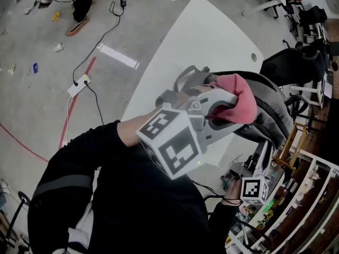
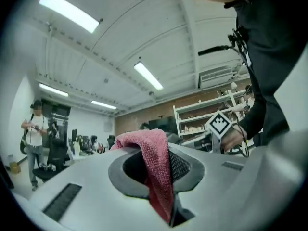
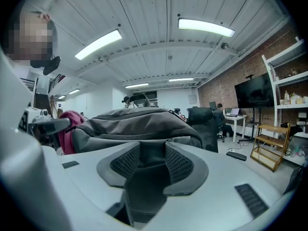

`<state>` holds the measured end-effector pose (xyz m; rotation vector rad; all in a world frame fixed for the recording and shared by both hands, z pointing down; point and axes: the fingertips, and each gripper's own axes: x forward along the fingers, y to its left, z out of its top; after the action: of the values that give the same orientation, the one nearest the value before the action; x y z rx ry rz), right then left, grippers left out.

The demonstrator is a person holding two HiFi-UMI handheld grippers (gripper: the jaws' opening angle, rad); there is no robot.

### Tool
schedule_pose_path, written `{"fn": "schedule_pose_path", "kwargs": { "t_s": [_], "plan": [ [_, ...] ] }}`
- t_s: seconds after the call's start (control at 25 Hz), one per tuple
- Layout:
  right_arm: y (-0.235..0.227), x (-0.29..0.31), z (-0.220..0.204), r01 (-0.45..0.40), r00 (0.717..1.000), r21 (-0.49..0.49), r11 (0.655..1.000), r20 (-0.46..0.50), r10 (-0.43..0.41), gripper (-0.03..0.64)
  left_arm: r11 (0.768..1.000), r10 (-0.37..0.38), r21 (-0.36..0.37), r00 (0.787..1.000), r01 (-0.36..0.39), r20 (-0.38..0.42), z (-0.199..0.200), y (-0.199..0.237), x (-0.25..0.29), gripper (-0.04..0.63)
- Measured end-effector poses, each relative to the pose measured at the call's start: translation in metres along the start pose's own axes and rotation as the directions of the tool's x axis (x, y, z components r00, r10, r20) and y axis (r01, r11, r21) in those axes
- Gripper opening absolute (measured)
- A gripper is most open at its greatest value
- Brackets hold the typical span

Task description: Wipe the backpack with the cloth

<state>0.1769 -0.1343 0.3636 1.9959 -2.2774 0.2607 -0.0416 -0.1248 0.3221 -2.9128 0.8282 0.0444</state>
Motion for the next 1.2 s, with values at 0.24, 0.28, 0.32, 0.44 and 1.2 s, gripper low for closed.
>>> {"fn": "schedule_pose_path", "kwargs": {
  "t_s": [0.24, 0.28, 0.32, 0.44, 1.2],
  "plan": [
    [0.005, -0.001, 0.001, 0.000, 1.000, 0.001, 1.000, 0.001, 0.000, 0.172, 1.000, -0.023, 0.009, 0.995, 0.023, 0.097, 0.032, 0.008, 0.020, 0.073],
    [0.006, -0.001, 0.001, -0.006, 1.000, 0.001, 1.000, 0.002, 0.006, 0.172, 1.000, 0.001, -0.026, 0.997, 0.001, 0.079, 0.018, 0.019, 0.021, 0.072],
    [0.006, -0.001, 0.001, -0.012, 1.000, 0.003, 1.000, 0.002, 0.012, 0.172, 0.997, 0.026, -0.071, 0.998, -0.021, 0.059, 0.002, 0.030, 0.021, 0.072],
    [0.001, -0.001, -0.002, -0.004, 1.000, 0.010, 1.000, -0.005, 0.004, 0.172, 0.973, 0.082, -0.212, 0.996, -0.087, -0.031, -0.056, 0.064, 0.011, 0.072],
    [0.002, 0.000, -0.002, -0.017, 1.000, -0.005, 1.000, -0.013, 0.017, 0.170, 0.887, -0.025, -0.405, 0.854, -0.220, -0.519, -0.291, 0.053, 0.001, 0.072]
  ]
}}
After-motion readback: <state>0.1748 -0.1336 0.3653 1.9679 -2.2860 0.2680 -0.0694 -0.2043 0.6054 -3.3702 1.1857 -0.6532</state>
